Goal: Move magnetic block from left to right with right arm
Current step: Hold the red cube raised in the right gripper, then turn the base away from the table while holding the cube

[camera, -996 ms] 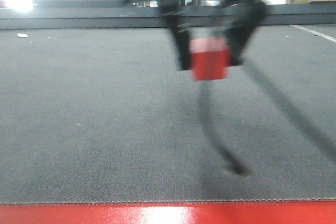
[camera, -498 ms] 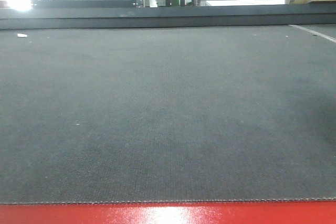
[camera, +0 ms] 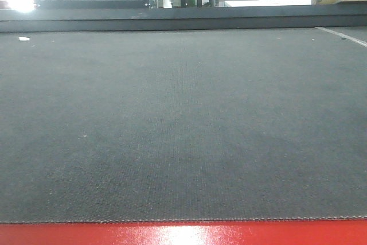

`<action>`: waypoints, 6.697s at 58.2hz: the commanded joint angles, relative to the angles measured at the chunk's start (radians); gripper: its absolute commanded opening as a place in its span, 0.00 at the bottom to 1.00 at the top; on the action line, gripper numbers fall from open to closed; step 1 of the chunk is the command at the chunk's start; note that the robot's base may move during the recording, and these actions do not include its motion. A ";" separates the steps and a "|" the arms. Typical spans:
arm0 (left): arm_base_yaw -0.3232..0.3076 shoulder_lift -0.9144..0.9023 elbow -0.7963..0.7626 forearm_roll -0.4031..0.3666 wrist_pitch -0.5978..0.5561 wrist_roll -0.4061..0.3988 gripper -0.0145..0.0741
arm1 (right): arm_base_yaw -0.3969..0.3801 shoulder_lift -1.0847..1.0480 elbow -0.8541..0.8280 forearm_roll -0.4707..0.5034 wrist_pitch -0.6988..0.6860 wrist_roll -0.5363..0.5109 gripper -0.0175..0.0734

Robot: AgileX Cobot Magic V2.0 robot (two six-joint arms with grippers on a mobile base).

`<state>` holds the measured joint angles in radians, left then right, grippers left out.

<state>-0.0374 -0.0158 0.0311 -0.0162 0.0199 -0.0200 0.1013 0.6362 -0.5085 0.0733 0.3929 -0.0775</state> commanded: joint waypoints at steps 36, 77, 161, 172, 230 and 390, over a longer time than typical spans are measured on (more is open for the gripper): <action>-0.006 -0.007 0.010 -0.006 -0.083 -0.001 0.03 | -0.009 -0.590 0.210 0.003 -0.225 -0.015 0.51; -0.006 -0.007 0.010 -0.006 -0.083 -0.001 0.03 | -0.009 -0.627 0.212 0.003 -0.225 -0.015 0.51; -0.006 -0.007 0.010 -0.006 -0.083 -0.001 0.03 | -0.009 -0.627 0.212 0.003 -0.225 -0.015 0.51; -0.006 -0.007 0.010 -0.006 -0.083 -0.001 0.03 | -0.009 -0.627 0.212 0.003 -0.225 -0.015 0.51; -0.007 -0.007 0.010 -0.006 -0.083 -0.001 0.03 | -0.009 -0.627 0.212 0.003 -0.225 -0.015 0.51; -0.007 -0.007 0.010 -0.006 -0.083 -0.001 0.03 | -0.009 -0.627 0.212 0.003 -0.225 -0.015 0.51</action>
<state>-0.0374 -0.0158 0.0311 -0.0162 0.0199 -0.0200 0.0982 -0.0029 -0.2709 0.0753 0.2622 -0.0850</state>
